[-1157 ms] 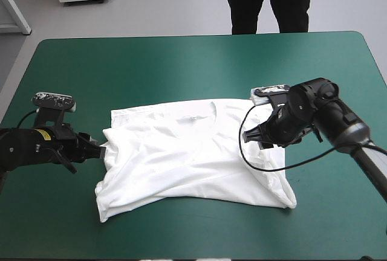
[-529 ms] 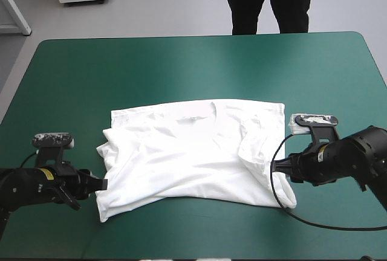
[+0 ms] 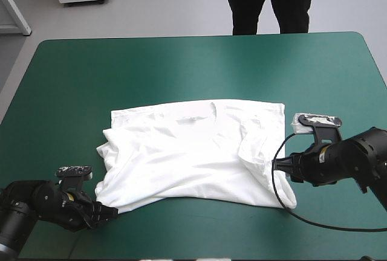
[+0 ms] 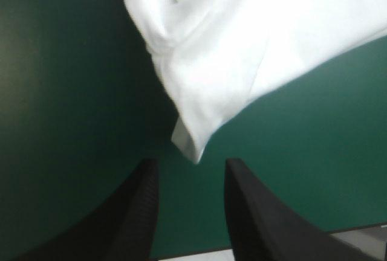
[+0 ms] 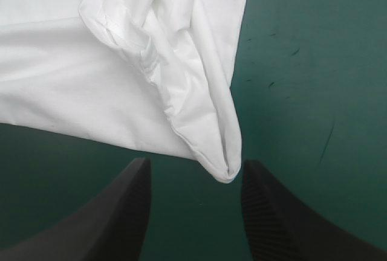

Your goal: Fold the cloth

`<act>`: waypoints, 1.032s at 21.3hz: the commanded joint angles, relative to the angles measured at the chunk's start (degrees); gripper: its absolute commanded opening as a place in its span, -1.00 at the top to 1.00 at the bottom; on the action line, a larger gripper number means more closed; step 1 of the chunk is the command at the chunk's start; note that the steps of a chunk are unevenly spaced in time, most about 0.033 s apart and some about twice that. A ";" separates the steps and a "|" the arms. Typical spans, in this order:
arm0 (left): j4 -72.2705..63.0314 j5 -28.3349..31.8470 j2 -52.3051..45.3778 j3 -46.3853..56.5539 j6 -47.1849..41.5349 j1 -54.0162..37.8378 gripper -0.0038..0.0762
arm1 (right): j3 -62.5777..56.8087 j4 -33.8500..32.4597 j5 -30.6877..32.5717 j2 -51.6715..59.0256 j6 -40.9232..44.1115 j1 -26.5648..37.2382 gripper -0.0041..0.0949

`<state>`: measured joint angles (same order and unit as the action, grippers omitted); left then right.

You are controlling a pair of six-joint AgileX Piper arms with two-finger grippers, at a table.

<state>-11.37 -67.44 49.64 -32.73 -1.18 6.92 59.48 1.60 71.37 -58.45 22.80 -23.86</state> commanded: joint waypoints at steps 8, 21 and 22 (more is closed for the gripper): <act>-0.70 10.75 12.31 0.49 2.05 0.48 0.24 | 1.20 0.26 0.22 0.76 0.40 -0.04 0.02; 0.61 20.22 20.57 0.94 -7.52 19.85 0.96 | -2.91 -0.78 -0.08 -3.96 -2.46 -0.04 0.02; 0.92 20.34 20.57 0.94 -7.52 19.85 0.96 | -4.09 -0.78 -0.77 -4.94 -2.60 -0.04 0.02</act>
<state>-2.63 -54.78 68.51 -32.92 -7.54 25.59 56.56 0.69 71.31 -61.82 21.78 -23.86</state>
